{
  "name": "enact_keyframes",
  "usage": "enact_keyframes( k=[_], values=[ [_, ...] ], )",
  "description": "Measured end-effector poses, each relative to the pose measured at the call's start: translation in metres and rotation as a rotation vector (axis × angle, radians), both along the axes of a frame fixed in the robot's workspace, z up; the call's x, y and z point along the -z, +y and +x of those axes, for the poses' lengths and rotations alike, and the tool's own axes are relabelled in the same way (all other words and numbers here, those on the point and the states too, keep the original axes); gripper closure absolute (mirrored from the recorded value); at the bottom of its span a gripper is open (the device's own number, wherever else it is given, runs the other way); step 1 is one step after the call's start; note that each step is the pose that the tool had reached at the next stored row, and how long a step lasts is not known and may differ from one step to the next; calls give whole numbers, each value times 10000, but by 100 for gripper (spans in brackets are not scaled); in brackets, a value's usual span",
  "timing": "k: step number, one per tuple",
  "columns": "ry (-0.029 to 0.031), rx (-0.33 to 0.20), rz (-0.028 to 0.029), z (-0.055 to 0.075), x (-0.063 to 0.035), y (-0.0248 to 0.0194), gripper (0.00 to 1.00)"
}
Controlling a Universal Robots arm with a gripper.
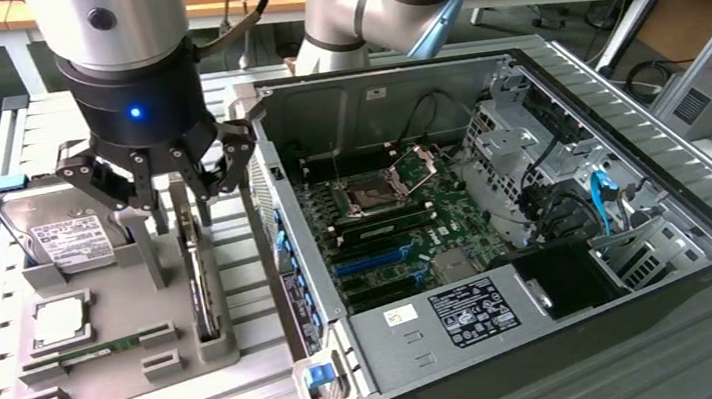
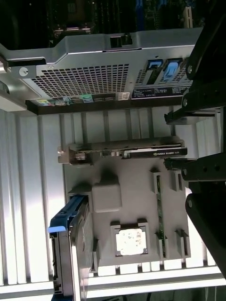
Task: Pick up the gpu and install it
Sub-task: 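Pick up the gpu and move the gpu toward the slot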
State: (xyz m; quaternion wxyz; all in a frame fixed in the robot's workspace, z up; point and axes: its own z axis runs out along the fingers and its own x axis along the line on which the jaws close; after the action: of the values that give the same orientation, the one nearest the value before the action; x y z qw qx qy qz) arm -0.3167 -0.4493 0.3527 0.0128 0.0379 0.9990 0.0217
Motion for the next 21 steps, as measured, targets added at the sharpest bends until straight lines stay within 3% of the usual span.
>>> enact_keyframes(
  k=[21],
  values=[
    [-1, -1, 0, -36, 403, 0, 58]
  ],
)
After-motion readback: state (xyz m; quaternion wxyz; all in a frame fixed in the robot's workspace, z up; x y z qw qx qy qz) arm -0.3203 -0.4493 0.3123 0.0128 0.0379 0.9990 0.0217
